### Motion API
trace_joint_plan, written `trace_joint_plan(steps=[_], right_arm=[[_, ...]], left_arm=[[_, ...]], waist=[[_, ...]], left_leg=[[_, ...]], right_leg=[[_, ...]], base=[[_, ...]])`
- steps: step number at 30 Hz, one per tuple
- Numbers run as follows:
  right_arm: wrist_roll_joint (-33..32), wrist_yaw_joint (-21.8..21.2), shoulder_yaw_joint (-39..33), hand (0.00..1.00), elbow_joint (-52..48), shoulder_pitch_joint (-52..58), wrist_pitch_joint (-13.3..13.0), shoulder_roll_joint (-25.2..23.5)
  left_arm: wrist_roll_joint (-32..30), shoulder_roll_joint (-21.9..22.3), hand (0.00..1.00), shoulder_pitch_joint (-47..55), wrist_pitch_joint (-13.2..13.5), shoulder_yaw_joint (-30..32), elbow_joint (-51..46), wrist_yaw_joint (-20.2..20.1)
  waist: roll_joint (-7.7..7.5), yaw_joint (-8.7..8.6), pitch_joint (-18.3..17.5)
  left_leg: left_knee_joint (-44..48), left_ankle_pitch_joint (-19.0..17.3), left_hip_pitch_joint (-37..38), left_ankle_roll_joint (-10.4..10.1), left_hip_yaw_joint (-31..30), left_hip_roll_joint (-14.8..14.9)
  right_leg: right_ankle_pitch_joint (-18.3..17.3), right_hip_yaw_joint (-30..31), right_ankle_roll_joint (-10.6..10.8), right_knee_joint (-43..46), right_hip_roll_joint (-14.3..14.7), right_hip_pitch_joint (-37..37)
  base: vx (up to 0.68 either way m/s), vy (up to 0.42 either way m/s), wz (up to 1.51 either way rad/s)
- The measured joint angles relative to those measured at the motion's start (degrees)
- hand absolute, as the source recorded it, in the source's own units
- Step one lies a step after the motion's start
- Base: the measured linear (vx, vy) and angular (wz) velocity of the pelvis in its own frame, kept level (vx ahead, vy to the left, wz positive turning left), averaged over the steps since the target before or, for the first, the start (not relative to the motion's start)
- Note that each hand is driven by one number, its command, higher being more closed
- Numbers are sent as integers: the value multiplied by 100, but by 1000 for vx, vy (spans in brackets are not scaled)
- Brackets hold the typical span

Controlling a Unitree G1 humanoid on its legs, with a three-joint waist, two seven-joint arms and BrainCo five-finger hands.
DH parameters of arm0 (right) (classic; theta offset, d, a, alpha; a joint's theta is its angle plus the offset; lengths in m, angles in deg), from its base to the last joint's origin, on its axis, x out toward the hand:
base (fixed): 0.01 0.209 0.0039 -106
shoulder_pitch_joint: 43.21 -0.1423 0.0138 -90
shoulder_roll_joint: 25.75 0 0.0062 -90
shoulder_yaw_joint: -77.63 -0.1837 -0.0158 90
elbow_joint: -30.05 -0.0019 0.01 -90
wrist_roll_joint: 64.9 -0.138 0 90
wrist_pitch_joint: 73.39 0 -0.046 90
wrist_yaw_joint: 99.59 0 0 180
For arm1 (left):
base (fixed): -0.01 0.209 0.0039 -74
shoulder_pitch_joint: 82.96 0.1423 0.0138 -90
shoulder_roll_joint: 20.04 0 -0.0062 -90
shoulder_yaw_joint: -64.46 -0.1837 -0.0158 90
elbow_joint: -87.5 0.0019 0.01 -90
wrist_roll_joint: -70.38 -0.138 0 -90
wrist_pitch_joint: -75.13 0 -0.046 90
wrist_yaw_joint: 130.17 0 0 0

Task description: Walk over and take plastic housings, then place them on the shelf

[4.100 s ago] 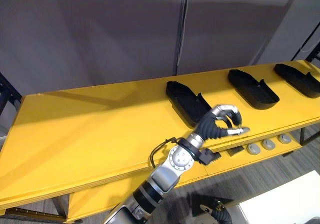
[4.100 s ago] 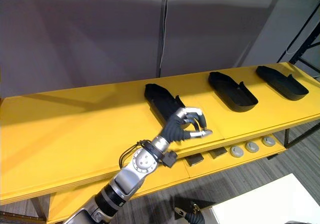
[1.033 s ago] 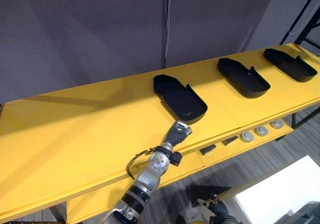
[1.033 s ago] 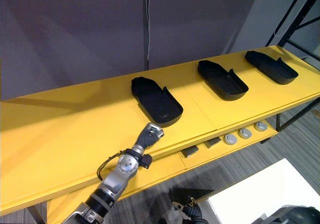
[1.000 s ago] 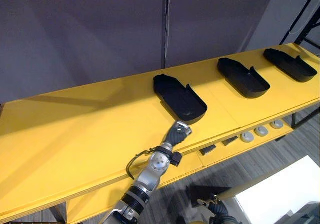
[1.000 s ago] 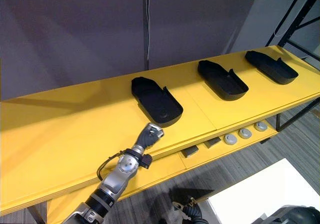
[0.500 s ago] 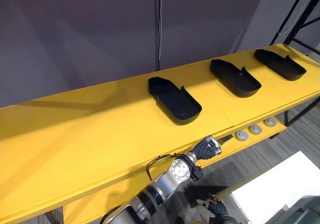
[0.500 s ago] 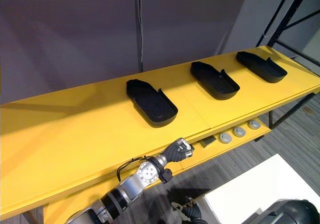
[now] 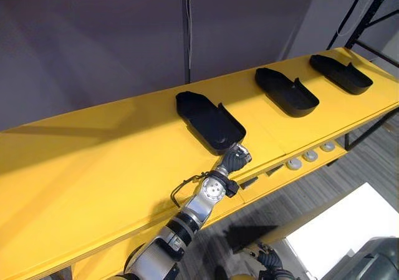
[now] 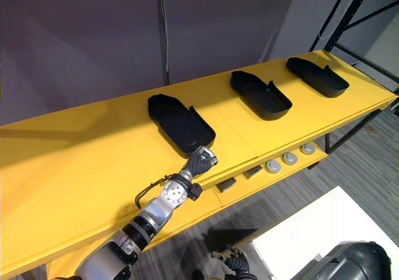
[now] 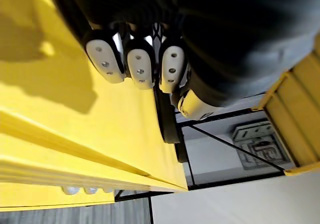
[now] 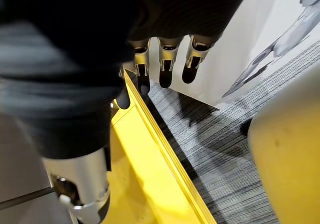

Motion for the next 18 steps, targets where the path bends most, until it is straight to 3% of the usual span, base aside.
trace_joint_plan(steps=[5,18], right_arm=[[-1,13,-354,0,134,-111,1,-111],[-5,17,-397,0,275,-197,-8,-104]], left_arm=[[-1,-10,100,-19,-99,308,122,16],[-232,-95,100,-171,-108,768,371,168]], waist=[[-4,-65,50],[-1,-89,106]], left_leg=[[3,0,-35,0,-3,-7],[6,-3,-42,-2,-21,-21]], right_leg=[[0,1,0,0,-2,-34],[1,5,0,-9,-9,-73]], base=[[-33,7,0],[-58,9,0]])
